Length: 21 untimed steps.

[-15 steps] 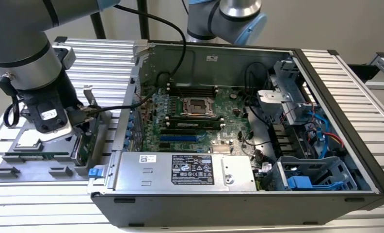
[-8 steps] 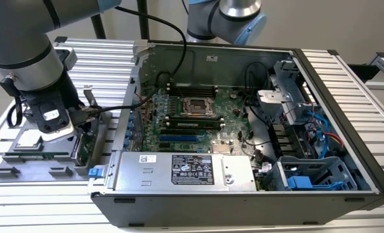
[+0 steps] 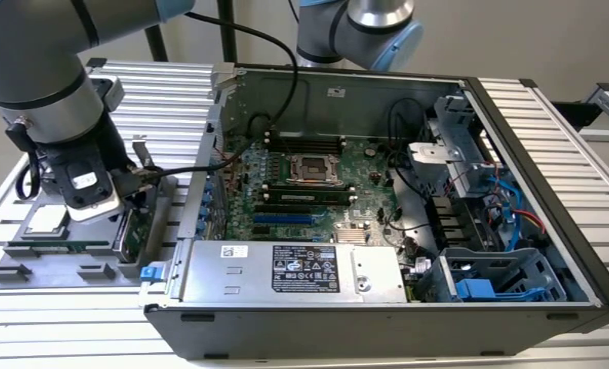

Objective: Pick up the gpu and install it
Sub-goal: 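Pick up the gpu and move the gpu toward the slot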

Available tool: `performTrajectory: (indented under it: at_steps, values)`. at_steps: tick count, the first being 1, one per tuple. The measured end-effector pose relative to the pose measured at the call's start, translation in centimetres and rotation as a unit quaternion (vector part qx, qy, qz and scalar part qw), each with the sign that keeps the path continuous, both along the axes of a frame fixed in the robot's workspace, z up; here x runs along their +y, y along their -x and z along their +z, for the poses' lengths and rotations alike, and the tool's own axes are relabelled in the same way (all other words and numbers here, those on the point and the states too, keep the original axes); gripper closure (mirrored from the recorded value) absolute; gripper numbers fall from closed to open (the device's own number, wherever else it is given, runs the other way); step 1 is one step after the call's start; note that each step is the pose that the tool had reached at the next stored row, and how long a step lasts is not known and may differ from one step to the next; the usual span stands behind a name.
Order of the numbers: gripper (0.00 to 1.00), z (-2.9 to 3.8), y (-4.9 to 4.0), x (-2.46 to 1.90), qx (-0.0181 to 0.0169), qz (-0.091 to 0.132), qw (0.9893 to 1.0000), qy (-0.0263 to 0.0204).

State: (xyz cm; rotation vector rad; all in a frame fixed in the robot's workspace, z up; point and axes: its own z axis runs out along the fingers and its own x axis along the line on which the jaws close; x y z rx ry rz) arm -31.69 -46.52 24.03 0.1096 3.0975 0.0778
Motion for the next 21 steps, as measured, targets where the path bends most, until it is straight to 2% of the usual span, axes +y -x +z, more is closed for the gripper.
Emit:
performTrajectory:
  at_steps: [9,21]
  values:
    - [0.0,-0.36,0.04,0.37,0.0001,0.0,1.0,0.0]
    - [0.0,-0.71,0.06,0.5,0.0,0.0,1.0,0.0]
